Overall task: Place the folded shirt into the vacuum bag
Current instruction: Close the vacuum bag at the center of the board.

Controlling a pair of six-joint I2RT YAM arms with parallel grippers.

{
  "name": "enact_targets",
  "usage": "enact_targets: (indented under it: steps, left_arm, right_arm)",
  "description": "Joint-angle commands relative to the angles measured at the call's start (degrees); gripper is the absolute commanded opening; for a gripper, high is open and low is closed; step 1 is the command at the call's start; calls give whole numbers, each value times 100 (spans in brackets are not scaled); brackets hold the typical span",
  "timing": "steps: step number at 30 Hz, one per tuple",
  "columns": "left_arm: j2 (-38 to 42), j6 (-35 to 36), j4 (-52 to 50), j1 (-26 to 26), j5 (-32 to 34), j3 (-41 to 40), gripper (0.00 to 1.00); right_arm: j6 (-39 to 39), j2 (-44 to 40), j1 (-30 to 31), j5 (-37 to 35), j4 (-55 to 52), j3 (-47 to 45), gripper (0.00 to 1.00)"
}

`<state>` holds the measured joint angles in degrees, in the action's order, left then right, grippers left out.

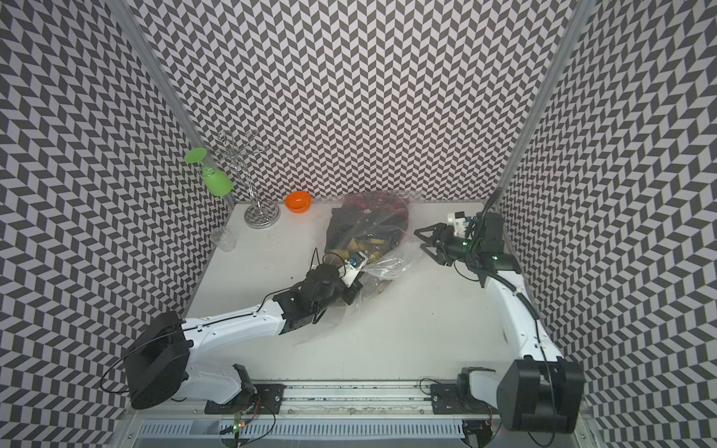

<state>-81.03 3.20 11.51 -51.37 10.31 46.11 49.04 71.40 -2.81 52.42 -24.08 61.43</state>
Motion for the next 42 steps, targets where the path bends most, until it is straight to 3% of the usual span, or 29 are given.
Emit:
enact_targets:
  steps: [1, 13, 15, 18, 21, 24, 27, 35, 42]
  left_arm:
    - [-78, -411, 90, 182, -394, 264, 0]
    - [-292, -713, 27, 697, -1306, 422, 0]
    - [-273, -813, 3, 942, -1646, 395, 0]
    - [-295, -988, -46, 1236, -2119, 365, 0]
    - [-319, -996, -112, 1453, -2350, 373, 0]
    - [-362, -1056, -179, 1747, -2547, 454, 0]
    - [-382, -1051, -159, 1918, -2792, 567, 0]
    - [-450, -822, -219, 1987, -2970, 638, 0]
    - [-297, -716, -199, 2155, -3257, 577, 0]
  right_arm:
    - [-518, 84, 8, -728, -507, 248, 63]
    - [-1456, 174, 638, -2246, -1220, 904, 62]
    - [-1821, 208, 888, -2930, -1422, 1195, 63]
    - [-2486, 174, 1462, -4644, -1770, 1703, 63]
    - [-3185, 124, 1864, -5878, -1789, 1768, 63]
    - [-4219, 184, 2406, -6582, -1645, 1612, 63]
    - [-4806, 251, 2771, -6698, -1496, 1472, 63]
    - [-5632, 56, 3218, -5829, -1203, 1478, 57]
    - [-6007, -104, 3331, -5916, -1047, 1150, 50]
